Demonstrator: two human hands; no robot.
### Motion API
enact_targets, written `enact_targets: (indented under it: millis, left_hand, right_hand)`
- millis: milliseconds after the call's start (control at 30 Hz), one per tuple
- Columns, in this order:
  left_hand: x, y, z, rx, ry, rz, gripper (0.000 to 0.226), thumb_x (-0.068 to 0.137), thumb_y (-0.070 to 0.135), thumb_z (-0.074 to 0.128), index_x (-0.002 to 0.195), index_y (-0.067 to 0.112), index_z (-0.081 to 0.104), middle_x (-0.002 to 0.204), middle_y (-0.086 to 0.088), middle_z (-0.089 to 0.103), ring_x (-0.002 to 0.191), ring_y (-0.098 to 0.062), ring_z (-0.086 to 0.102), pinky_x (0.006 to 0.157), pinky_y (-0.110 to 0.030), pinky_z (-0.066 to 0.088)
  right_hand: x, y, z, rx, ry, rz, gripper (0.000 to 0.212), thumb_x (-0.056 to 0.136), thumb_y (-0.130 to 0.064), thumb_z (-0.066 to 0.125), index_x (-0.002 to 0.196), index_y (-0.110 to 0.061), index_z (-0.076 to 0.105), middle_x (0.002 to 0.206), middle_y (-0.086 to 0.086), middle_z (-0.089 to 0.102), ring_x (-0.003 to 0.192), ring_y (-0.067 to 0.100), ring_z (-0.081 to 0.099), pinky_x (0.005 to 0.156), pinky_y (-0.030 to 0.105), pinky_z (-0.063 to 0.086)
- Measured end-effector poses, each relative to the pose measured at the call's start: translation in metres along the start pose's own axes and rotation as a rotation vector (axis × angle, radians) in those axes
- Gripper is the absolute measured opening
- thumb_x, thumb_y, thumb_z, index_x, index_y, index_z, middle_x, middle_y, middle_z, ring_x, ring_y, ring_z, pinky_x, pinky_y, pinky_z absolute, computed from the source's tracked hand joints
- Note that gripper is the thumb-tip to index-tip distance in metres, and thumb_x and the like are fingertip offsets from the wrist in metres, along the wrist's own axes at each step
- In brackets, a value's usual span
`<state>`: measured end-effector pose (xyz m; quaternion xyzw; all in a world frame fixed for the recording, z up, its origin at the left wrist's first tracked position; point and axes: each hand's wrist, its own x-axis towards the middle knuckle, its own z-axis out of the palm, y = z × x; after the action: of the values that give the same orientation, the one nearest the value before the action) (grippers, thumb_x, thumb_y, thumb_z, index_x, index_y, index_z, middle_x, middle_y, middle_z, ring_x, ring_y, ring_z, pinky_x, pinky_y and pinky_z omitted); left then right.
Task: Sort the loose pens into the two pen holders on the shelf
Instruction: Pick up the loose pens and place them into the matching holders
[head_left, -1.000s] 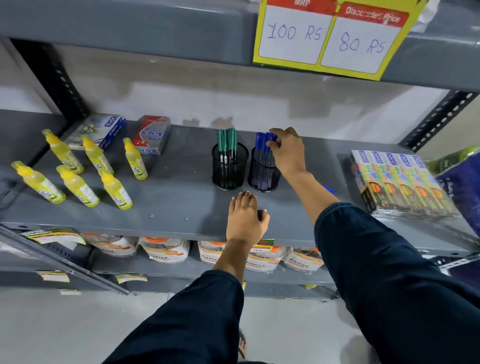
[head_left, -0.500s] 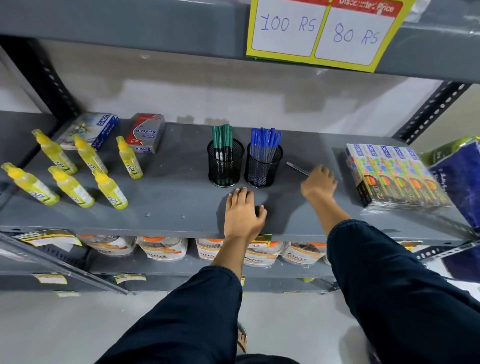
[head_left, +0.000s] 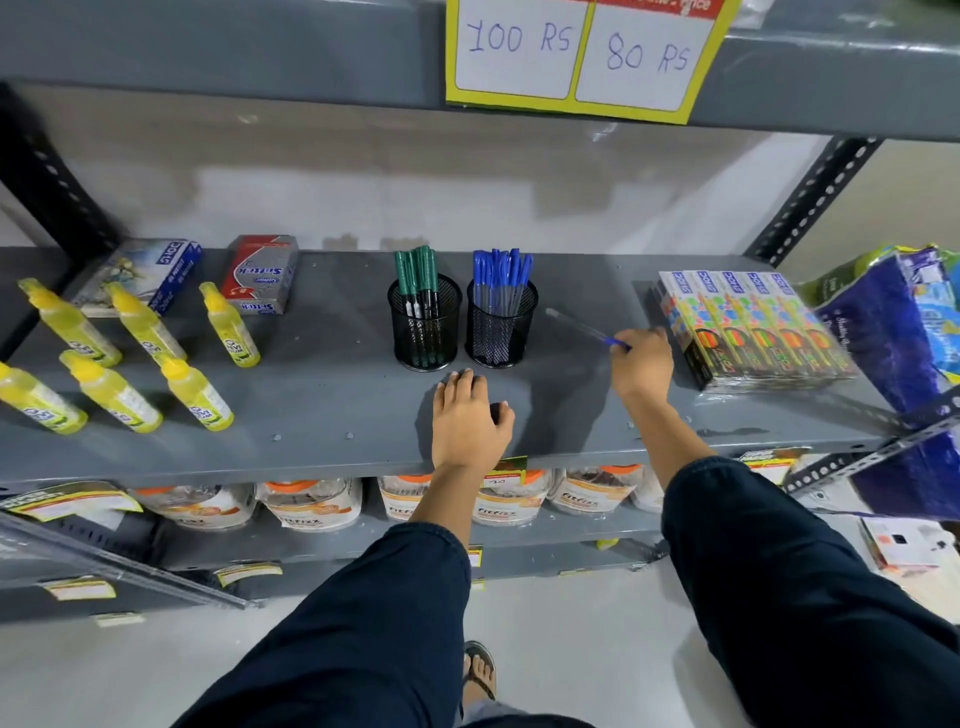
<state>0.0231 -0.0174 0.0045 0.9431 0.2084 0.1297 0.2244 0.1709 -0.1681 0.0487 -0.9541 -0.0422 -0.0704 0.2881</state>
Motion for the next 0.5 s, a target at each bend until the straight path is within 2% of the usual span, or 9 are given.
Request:
enact_targets:
  millis: [67, 133, 200, 267, 367, 433, 500]
  left_hand:
    - [0.0, 0.0, 0.0, 0.004, -0.011, 0.001, 0.048, 0.089, 0.031, 0.047, 0.128, 0.002, 0.046, 0.138, -0.02, 0.045, 0.131, -0.034, 0.034, 0.114, -0.045, 0.022]
    - [-0.001, 0.0, -0.001, 0.011, -0.018, 0.005, 0.049, 0.09, 0.032, 0.047, 0.129, 0.003, 0.045, 0.14, -0.019, 0.044, 0.133, -0.033, 0.032, 0.114, -0.044, 0.021]
    - [-0.001, 0.001, -0.003, 0.001, -0.024, 0.003, 0.05, 0.089, 0.032, 0.047, 0.13, 0.003, 0.043, 0.141, -0.019, 0.043, 0.133, -0.033, 0.031, 0.115, -0.044, 0.02]
    - [-0.001, 0.0, -0.004, -0.01, -0.03, 0.006, 0.05, 0.089, 0.03, 0.047, 0.13, 0.002, 0.043, 0.141, -0.019, 0.042, 0.134, -0.033, 0.03, 0.115, -0.043, 0.018]
    - [-0.003, 0.0, -0.006, -0.034, -0.025, 0.012, 0.048, 0.089, 0.027, 0.047, 0.129, 0.0, 0.043, 0.139, -0.02, 0.044, 0.133, -0.034, 0.032, 0.115, -0.045, 0.019]
    - [-0.004, 0.0, -0.005, -0.036, -0.012, 0.018, 0.047, 0.088, 0.027, 0.045, 0.127, -0.001, 0.045, 0.137, -0.021, 0.046, 0.131, -0.035, 0.034, 0.114, -0.046, 0.022]
    - [-0.005, 0.001, -0.005, -0.036, 0.002, 0.017, 0.05, 0.085, 0.028, 0.041, 0.124, -0.002, 0.048, 0.135, -0.022, 0.049, 0.129, -0.035, 0.038, 0.113, -0.047, 0.025]
  right_hand:
    - [0.005, -0.012, -0.012, 0.144, 0.034, -0.015, 0.016, 0.086, -0.003, 0.054, 0.088, -0.01, 0.069, 0.108, 0.023, 0.062, 0.085, 0.034, 0.06, 0.069, 0.027, 0.042]
    - [0.009, -0.027, -0.027, 0.307, 0.038, -0.032, 0.017, 0.087, -0.004, 0.058, 0.099, -0.005, 0.068, 0.106, 0.017, 0.063, 0.088, 0.028, 0.064, 0.07, 0.023, 0.048]
    - [0.012, -0.042, -0.041, 0.418, 0.062, -0.046, 0.02, 0.088, -0.003, 0.057, 0.105, -0.002, 0.066, 0.102, 0.014, 0.064, 0.085, 0.018, 0.059, 0.056, 0.002, 0.043]
    - [0.016, -0.056, -0.053, 0.544, 0.117, -0.072, 0.02, 0.087, -0.002, 0.058, 0.104, -0.004, 0.067, 0.101, 0.017, 0.068, 0.08, 0.008, 0.06, 0.054, -0.006, 0.04]
    - [0.022, -0.077, -0.068, 0.614, 0.184, -0.153, 0.021, 0.086, -0.004, 0.059, 0.104, -0.008, 0.068, 0.09, 0.008, 0.062, 0.063, -0.018, 0.056, 0.058, -0.006, 0.04]
    - [0.023, -0.091, -0.075, 0.609, 0.214, -0.211, 0.025, 0.087, -0.006, 0.057, 0.109, -0.011, 0.066, 0.091, 0.004, 0.058, 0.063, -0.014, 0.057, 0.06, -0.004, 0.041]
    - [0.022, -0.104, -0.077, 0.583, 0.215, -0.276, 0.03, 0.088, -0.005, 0.053, 0.115, -0.011, 0.064, 0.093, 0.003, 0.054, 0.067, 0.001, 0.058, 0.069, 0.009, 0.047]
